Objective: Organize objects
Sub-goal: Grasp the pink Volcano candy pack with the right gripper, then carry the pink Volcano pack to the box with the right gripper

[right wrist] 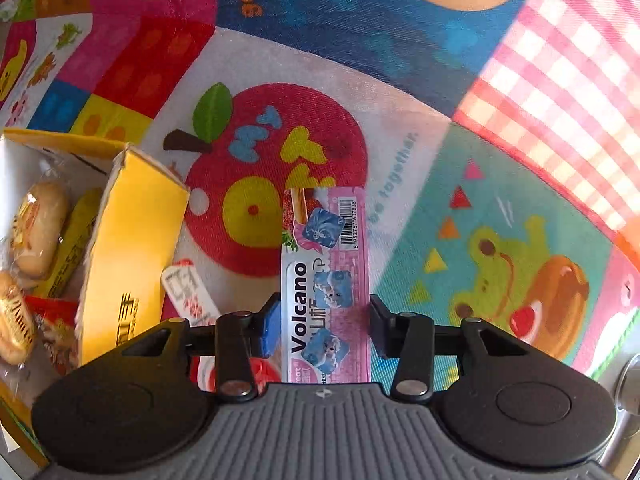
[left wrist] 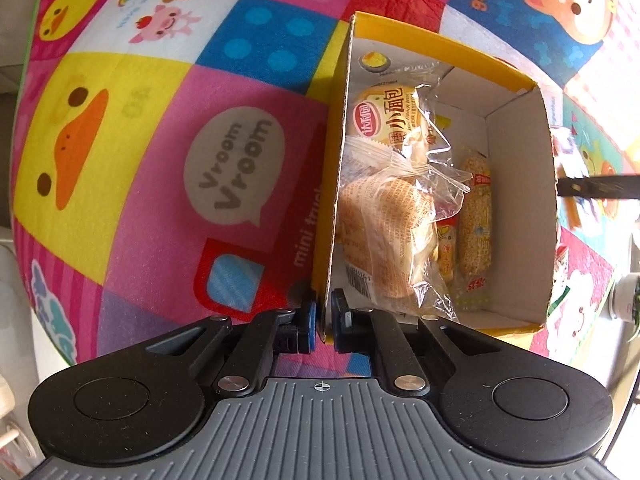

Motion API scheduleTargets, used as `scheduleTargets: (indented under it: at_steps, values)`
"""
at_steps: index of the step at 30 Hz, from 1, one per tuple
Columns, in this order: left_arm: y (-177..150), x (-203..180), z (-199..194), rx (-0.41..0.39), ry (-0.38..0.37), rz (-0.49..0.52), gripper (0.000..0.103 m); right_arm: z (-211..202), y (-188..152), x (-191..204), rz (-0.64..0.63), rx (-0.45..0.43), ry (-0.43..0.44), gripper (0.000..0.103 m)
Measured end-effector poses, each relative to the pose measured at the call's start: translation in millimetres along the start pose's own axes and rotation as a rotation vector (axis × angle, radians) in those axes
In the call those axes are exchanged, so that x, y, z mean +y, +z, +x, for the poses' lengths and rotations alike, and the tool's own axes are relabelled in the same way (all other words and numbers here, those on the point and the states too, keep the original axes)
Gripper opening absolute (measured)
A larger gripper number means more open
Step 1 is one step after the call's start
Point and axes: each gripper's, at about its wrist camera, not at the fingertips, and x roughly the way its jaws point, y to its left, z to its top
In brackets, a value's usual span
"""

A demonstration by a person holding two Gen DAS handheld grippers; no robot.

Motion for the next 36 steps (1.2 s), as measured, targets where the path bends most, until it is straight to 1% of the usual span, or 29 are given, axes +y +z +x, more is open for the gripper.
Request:
scheduleTargets:
  at_steps: [2,5,9,12,17,22,27,31,36]
  values:
    - [2,0,1,-0.002,-0.006,0.019,0.009,-18,-14,-6,0.055,-0.019,0.026,0.043]
    - [3,0,1,-0.010,-0.019,0.048,0.009,-51,-46,-15,0.149,-0.045,0.057,0.043]
    - [3,0,0,-0.015,-0.033,0.103,0.009,-86,-92,-9,0.227,-0.052,0.068,0.043]
    - [2,1,-1,-0.013,-0.047,0.141,0.009,-110,-121,7,0.284,-0.056,0.082,0.043]
    - [-1,5,-3,-0.021,-0.076,0.154,0.009,-145,-159,42,0.343,-0.069,0.118,0.043]
    - [-2,12,-5,-0.040,-0.117,0.168,0.009,-170,-180,86,0.355,-0.074,0.132,0.043]
    - [-6,14,-7,-0.062,-0.139,0.204,0.010,-186,-195,122,0.364,-0.083,0.127,0.043]
    - [-5,14,-8,-0.069,-0.141,0.219,0.010,-199,-201,140,0.368,-0.092,0.119,0.043]
    - [-4,14,-10,-0.069,-0.143,0.231,0.010,-223,-201,151,0.366,-0.144,0.108,0.043]
